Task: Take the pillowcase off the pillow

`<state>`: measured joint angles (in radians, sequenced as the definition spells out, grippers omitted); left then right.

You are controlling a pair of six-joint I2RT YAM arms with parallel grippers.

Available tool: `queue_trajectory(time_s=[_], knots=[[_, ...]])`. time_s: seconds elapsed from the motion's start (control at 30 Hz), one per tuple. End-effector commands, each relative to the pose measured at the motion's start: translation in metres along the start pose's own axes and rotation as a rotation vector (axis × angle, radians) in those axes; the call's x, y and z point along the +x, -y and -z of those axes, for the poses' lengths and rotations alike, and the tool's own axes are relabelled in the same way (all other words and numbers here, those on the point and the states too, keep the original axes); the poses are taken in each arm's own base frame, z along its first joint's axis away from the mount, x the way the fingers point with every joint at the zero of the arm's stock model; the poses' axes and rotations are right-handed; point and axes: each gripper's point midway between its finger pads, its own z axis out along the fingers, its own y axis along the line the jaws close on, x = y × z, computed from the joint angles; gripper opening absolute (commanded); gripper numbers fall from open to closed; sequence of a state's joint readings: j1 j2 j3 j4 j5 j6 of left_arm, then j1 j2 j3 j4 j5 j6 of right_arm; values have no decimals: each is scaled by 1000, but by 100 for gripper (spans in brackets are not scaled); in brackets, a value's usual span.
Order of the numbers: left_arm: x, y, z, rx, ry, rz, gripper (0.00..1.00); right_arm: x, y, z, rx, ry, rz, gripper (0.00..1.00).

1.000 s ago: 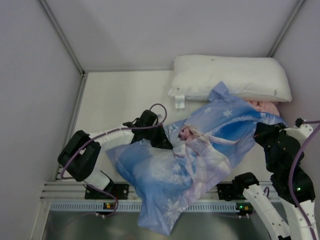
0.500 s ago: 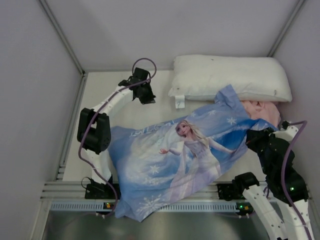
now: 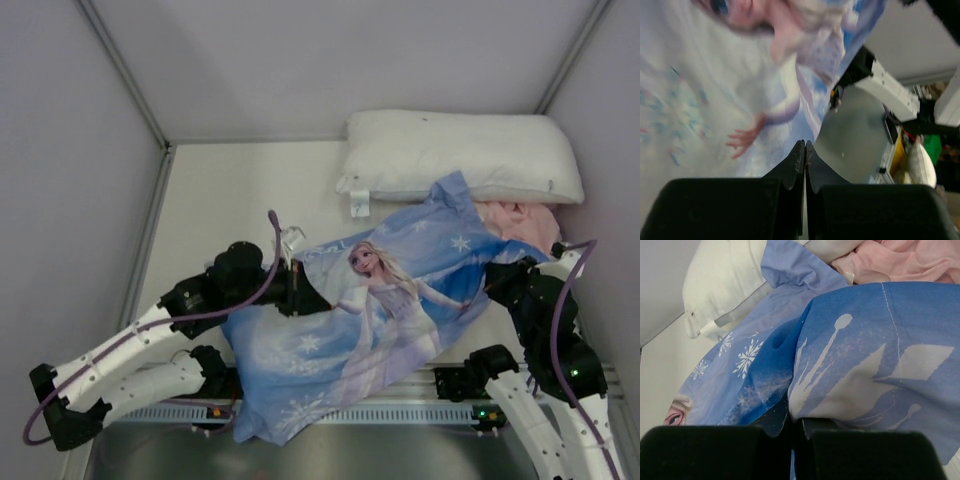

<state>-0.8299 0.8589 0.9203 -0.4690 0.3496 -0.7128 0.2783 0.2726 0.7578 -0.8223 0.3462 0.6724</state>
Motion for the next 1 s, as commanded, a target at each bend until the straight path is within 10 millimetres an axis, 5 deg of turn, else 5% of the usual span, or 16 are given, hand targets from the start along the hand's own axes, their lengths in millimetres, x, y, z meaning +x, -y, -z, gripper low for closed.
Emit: queue_trajectory(time_s=[0.0, 0.1, 0.2, 0.37, 0.43, 0.63, 0.8, 0.87, 0.9, 0.97], knots=[[60, 28, -10, 190, -151, 86, 0, -7, -9, -3, -34, 27, 2, 0], [99, 24, -23, 135, -239, 90, 0, -10, -6, -1, -30, 45, 3, 0], [155, 0, -54, -105, -396, 16, 0, -10, -4, -2, -19, 46, 4, 0], [170, -66, -79, -492, -361, -31, 0, -9, -7, -1, -33, 43, -10, 0], [162, -108, -71, -714, -263, -34, 0, -11, -8, 2, -40, 48, -10, 0], [119, -180, -47, -907, -52, 103, 0, -10, -10, 1, -45, 37, -12, 0], [61, -206, -45, -817, 6, 217, 0, -4, -11, -1, -52, 15, -22, 0], [44, -204, -56, -769, -9, 206, 0, -1, -11, -3, -50, 7, -25, 0], [19, -191, -65, -735, 8, 181, 0, 2, -11, -6, -47, 1, -29, 0], [11, -194, -69, -785, -67, 118, 0, 7, -12, -10, -53, -18, -28, 0]])
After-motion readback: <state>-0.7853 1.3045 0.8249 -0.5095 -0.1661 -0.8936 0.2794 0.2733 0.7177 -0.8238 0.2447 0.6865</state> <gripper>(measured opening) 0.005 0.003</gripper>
